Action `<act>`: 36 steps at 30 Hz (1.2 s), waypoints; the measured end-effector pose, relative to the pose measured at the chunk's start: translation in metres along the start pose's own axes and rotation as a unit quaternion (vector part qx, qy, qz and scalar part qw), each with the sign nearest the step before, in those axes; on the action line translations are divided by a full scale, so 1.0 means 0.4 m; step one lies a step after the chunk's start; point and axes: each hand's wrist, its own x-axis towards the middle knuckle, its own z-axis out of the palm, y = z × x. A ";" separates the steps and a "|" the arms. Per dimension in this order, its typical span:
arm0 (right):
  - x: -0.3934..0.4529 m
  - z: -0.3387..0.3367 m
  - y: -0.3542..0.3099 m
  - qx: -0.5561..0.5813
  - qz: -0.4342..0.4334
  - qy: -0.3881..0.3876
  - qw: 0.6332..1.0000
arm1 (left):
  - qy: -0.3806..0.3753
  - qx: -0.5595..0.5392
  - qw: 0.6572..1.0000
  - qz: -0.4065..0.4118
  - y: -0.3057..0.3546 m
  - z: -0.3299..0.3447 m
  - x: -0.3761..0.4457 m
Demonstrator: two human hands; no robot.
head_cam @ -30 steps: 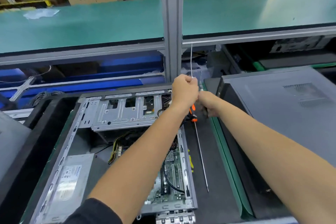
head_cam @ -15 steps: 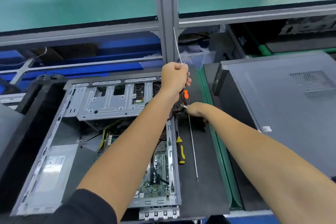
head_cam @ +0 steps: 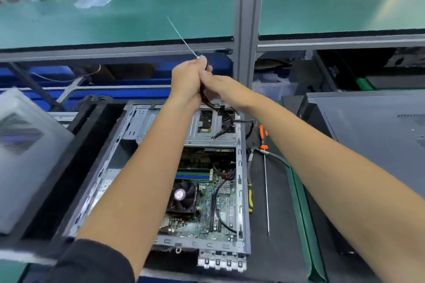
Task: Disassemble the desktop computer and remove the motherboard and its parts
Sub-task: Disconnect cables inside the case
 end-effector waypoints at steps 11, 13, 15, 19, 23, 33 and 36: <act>0.032 0.280 -0.205 -0.173 -0.112 -0.006 0.978 | 0.026 -0.069 0.996 0.041 0.128 -0.298 -0.016; 0.058 0.342 -0.249 -0.159 -0.100 -0.003 0.982 | 0.031 -0.051 0.997 0.039 0.153 -0.378 -0.004; 0.093 0.405 -0.287 -0.111 -0.080 0.009 0.991 | 0.031 -0.028 0.998 0.053 0.174 -0.456 0.013; 0.187 0.564 -0.378 0.007 -0.074 0.063 0.995 | 0.036 0.062 0.995 0.070 0.215 -0.641 0.054; 0.269 0.708 -0.477 0.163 -0.088 0.039 0.982 | 0.041 0.077 0.994 0.061 0.243 -0.805 0.090; 0.369 0.894 -0.470 0.420 0.074 0.004 0.905 | 0.159 0.064 0.985 -0.015 0.235 -1.001 0.155; 0.381 0.919 -0.503 0.445 0.064 -0.010 0.893 | 0.164 0.006 0.986 -0.029 0.224 -1.032 0.180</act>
